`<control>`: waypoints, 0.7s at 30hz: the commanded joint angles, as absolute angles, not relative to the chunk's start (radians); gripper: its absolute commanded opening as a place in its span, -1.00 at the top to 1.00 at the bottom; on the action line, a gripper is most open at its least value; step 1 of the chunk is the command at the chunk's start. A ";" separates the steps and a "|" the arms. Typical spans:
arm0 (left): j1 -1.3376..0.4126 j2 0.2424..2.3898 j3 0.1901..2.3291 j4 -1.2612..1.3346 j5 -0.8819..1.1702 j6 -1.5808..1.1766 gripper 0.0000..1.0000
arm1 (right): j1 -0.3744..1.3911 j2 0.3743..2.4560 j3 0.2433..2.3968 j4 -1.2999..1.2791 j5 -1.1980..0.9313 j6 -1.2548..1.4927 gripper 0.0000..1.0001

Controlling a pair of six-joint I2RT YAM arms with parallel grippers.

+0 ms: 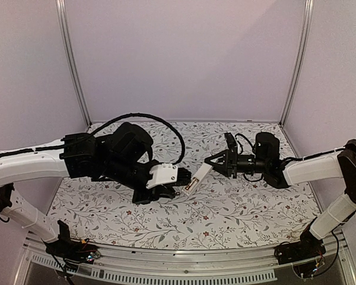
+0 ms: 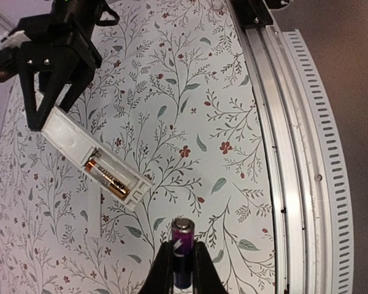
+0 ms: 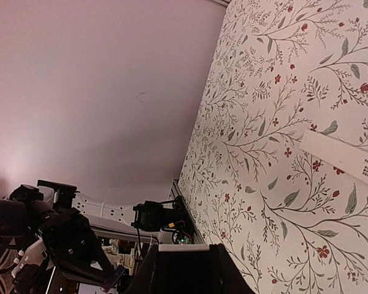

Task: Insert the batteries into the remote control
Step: Place the battery in the battery compartment.

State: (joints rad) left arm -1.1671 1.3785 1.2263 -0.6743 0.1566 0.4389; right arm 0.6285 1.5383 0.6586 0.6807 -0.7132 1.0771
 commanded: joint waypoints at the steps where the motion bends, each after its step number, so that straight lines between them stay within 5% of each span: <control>1: -1.222 1.326 1.185 -0.643 0.081 0.606 0.92 | 0.636 1.504 0.647 0.688 -0.717 1.057 1.00; 21: -1.376 1.294 1.124 -0.545 -0.137 0.804 1.00 | 0.635 1.475 0.655 0.646 -0.724 1.016 1.00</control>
State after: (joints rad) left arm -1.3437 1.3209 1.1423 -0.5900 -0.1062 0.7616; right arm 0.6285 1.5070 0.6586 0.6498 -0.7158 1.0332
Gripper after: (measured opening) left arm 0.075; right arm 0.214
